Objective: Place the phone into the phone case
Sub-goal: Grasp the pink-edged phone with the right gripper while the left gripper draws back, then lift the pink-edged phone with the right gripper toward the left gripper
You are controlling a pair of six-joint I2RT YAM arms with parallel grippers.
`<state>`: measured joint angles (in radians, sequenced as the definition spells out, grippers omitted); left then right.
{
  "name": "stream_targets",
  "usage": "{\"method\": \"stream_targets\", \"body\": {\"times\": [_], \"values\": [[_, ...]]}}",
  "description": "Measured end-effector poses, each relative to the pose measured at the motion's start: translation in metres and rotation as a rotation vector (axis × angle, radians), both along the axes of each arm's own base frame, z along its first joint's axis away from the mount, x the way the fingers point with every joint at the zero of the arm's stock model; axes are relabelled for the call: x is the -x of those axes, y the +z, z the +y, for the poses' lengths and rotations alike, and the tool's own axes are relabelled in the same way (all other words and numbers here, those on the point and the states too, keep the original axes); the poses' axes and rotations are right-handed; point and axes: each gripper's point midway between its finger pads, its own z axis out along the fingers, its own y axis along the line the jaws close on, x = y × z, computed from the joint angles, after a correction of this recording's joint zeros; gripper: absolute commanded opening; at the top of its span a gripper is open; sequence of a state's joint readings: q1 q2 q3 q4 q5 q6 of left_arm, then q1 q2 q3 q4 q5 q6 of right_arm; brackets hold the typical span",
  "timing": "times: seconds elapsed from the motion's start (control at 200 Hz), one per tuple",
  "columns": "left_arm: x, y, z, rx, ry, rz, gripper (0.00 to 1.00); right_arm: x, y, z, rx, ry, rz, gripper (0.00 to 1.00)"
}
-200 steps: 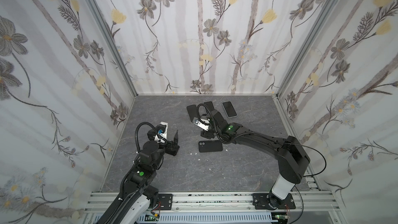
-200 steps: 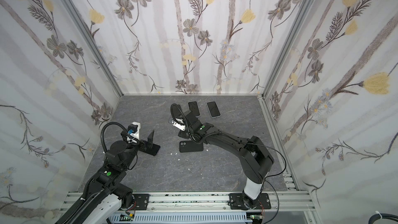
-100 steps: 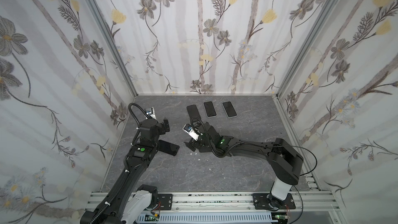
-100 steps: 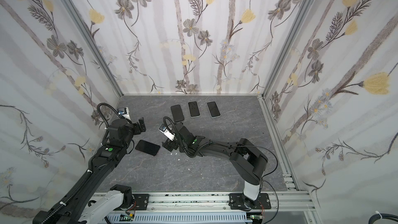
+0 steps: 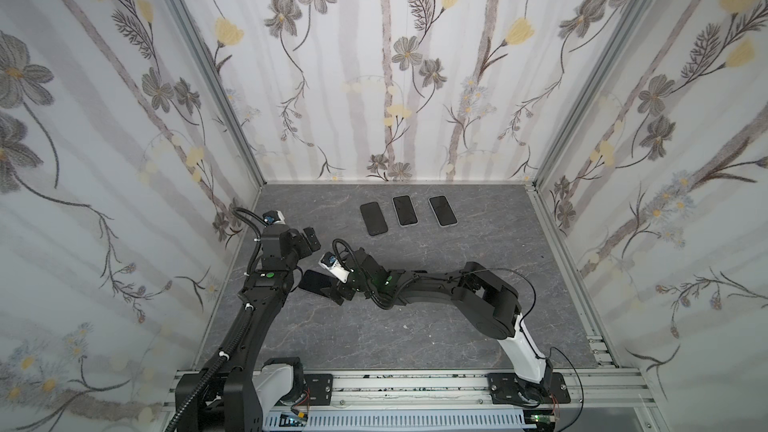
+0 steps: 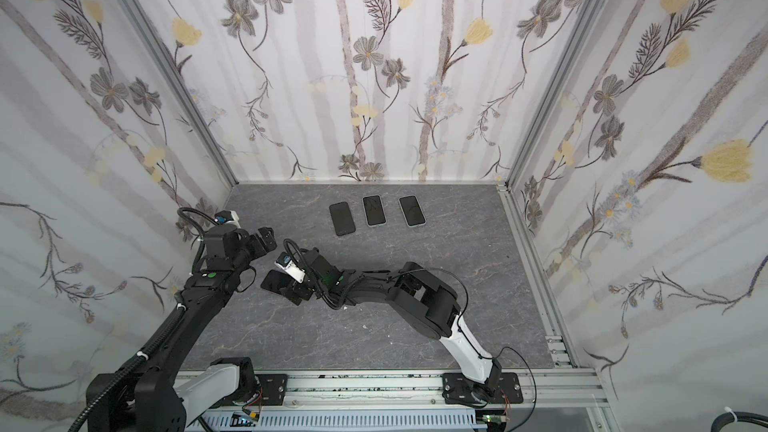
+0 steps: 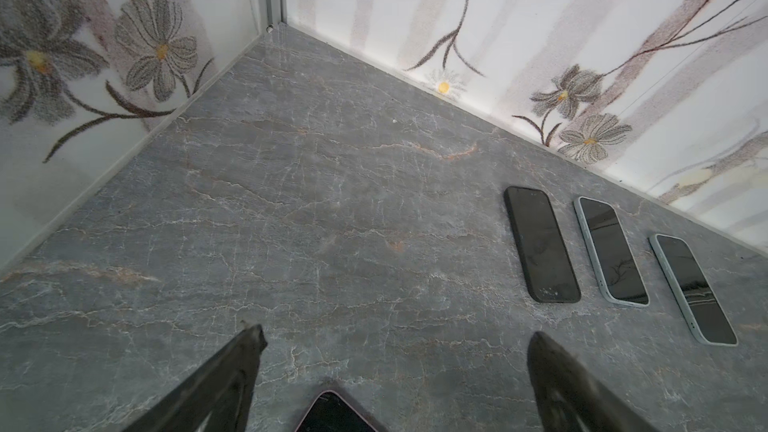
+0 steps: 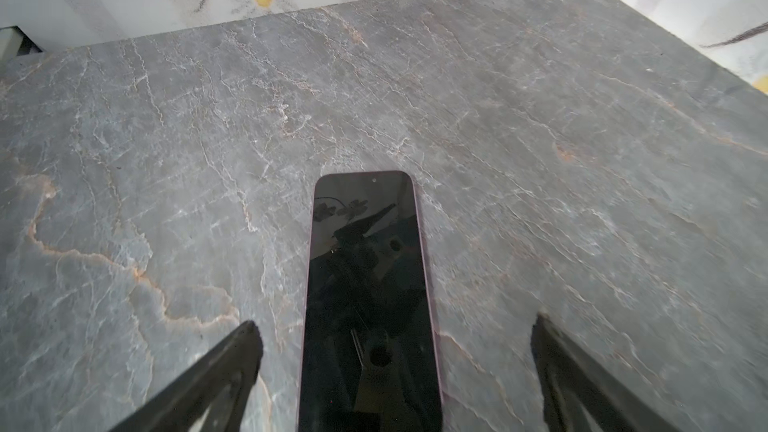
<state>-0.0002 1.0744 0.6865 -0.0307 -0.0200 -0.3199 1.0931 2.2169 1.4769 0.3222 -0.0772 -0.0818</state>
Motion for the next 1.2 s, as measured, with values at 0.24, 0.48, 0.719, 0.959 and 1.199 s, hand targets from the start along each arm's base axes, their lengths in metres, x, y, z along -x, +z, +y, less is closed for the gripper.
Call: {"method": "stream_targets", "body": {"times": [0.24, 0.48, 0.719, 0.959, 1.199], "values": [[0.003, 0.011, 0.003, 0.004, 0.008, -0.051, 1.00, 0.005, -0.029, 0.020, 0.024, 0.046, 0.066, 1.00], [0.003, 0.015, 0.003, 0.009, 0.008, -0.069, 1.00, 0.002, -0.053, 0.028, 0.089, 0.055, 0.092, 0.92], [0.005, 0.018, 0.003, 0.016, 0.012, -0.082, 1.00, 0.004, -0.059, 0.026, 0.139, 0.068, 0.096, 0.79], [0.007, 0.022, 0.003, 0.019, 0.010, -0.101, 1.00, 0.007, -0.059, 0.021, 0.180, 0.089, 0.089, 0.69], [0.008, 0.022, 0.002, 0.025, 0.002, -0.105, 1.00, 0.013, -0.058, -0.002, 0.252, 0.087, 0.089, 0.63]]}}
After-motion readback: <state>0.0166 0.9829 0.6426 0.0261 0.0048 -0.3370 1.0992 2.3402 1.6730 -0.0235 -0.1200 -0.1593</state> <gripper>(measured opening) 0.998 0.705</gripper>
